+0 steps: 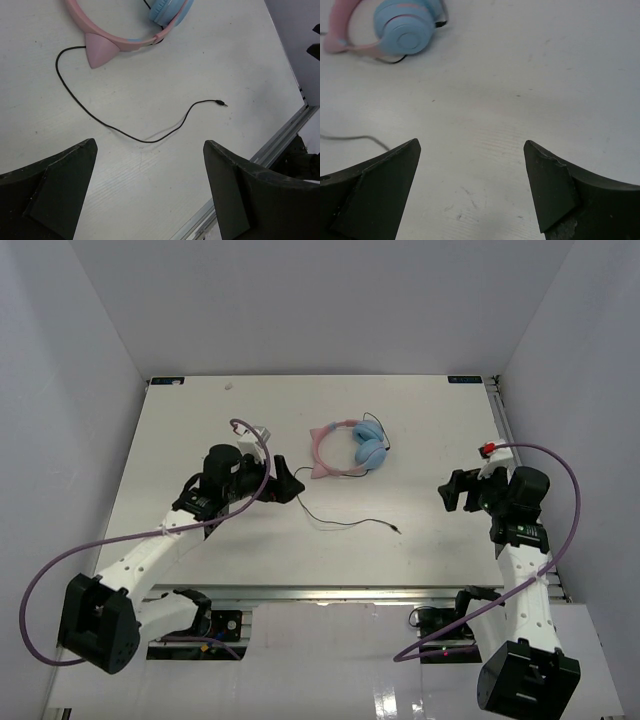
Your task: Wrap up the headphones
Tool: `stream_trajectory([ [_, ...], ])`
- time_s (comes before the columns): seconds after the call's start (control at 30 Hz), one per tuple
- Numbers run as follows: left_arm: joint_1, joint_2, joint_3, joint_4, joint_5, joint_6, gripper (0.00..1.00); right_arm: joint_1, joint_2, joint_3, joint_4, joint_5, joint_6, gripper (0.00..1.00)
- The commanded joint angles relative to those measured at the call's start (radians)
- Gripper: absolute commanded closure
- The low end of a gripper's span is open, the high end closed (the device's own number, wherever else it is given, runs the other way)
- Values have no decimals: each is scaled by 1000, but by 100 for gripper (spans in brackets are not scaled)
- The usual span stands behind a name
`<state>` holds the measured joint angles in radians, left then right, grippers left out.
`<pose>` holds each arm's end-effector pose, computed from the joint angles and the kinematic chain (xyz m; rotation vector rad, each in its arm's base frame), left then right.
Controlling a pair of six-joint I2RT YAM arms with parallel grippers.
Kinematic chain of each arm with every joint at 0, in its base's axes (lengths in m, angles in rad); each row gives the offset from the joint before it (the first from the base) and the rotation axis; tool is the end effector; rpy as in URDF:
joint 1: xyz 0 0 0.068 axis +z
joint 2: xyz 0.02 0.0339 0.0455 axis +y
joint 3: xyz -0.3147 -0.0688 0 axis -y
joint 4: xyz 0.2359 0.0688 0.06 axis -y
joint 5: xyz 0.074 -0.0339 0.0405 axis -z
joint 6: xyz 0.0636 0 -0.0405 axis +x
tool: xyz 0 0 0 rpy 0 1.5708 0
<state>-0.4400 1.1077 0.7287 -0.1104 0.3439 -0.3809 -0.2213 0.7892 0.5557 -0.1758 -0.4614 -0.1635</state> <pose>0.2070 -0.1212 0.3006 0.2850 2.1230 -0.8496 0.1641 -0.0079 0.2885 -0.2401 1.9255 0.2015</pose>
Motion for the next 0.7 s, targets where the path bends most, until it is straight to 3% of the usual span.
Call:
stream_trajectory([
  [0.0,4,126,146,8,12,-12,2,0,41,75,-196,-576,-488,10],
  [0.1,4,294,252,-77,-32,-12,2,0,65,47,-179,-673,-502,10],
  [0.17,4,399,363,-137,-69,-10,3,-1,64,37,-170,-635,-508,10],
  [0.33,-2,752,714,-402,-216,-18,23,0,77,10,-163,-592,-517,10],
  [0.67,-62,1134,1138,-546,-402,13,26,-2,88,15,-160,-582,-511,10],
])
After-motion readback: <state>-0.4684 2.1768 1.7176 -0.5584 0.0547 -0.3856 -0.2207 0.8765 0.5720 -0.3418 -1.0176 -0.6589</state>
